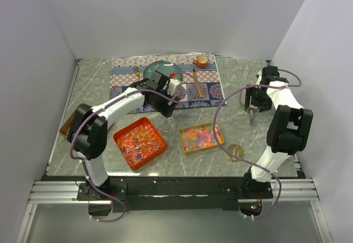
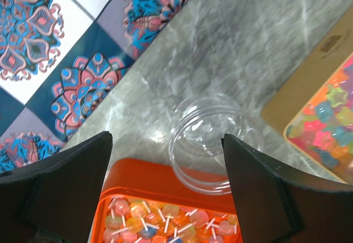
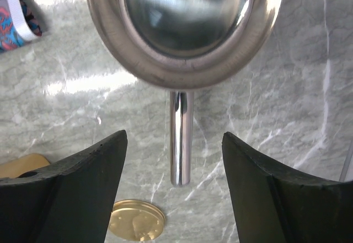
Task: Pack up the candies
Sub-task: Pick up the packing bottle from the center of the board, then place the packing bottle at the center of the board.
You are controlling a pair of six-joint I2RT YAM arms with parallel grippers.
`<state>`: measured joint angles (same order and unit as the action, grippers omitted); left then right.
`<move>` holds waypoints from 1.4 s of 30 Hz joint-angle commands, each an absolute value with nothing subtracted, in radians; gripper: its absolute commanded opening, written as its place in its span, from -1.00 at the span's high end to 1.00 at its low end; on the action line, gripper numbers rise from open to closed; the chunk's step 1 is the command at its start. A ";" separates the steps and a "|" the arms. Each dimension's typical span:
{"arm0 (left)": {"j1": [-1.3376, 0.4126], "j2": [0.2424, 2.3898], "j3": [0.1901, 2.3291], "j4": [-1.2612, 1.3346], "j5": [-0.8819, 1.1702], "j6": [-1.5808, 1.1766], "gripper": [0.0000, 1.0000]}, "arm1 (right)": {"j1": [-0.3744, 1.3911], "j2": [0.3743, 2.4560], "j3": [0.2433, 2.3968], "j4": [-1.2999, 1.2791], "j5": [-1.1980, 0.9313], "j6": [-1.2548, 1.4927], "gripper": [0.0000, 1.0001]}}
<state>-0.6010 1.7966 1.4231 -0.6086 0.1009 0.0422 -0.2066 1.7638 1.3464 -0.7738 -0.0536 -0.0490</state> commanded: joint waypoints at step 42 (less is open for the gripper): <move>-1.034 1.735 1.617 -0.922 0.253 0.480 0.99 | -0.244 1.597 1.301 -0.753 -0.048 -0.078 -0.58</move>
